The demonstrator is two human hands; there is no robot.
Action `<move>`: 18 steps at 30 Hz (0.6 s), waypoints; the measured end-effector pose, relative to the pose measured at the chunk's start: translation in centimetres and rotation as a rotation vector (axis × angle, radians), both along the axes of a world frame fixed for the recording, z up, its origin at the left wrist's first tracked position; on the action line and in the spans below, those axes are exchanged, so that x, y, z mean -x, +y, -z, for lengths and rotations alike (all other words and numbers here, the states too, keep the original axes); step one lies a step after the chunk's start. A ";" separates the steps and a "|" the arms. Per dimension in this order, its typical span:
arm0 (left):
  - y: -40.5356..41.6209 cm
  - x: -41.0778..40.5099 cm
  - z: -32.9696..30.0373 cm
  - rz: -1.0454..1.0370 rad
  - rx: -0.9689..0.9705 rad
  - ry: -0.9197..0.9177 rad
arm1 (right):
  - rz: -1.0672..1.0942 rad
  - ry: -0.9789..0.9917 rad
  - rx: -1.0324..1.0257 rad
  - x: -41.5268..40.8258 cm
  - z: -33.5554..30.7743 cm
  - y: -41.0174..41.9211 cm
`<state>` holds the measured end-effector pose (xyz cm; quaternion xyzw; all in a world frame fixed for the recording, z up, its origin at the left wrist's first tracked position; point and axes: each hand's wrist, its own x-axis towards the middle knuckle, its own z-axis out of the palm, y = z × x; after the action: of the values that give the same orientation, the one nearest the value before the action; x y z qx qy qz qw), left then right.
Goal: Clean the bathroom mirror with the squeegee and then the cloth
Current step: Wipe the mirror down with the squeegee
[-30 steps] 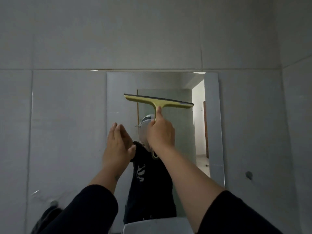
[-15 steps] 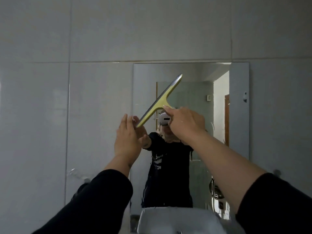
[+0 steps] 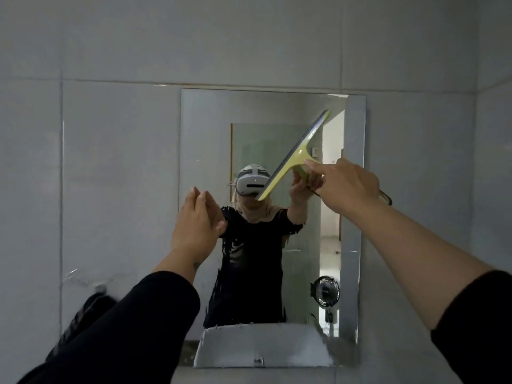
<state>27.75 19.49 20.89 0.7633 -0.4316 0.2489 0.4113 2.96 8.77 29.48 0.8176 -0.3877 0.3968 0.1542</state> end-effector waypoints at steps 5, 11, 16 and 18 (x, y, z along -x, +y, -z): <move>0.1 0.0 0.2 -0.059 -0.063 -0.037 | 0.050 -0.069 -0.108 2.6 0.8 -1.8; 0.0 0.1 0.6 -0.072 -0.082 -0.080 | -0.001 -0.210 -0.237 3.6 3.0 -2.4; -0.3 -0.5 0.9 -0.061 -0.067 -0.076 | -0.108 -0.365 -0.394 1.9 5.1 -1.4; -0.3 -0.5 1.0 -0.061 -0.063 -0.074 | -0.166 -0.450 -0.440 0.6 6.2 -0.8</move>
<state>28.29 19.18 19.91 0.7790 -0.4305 0.2758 0.3630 2.38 8.00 23.30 0.7519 -0.4206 0.4855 -0.1487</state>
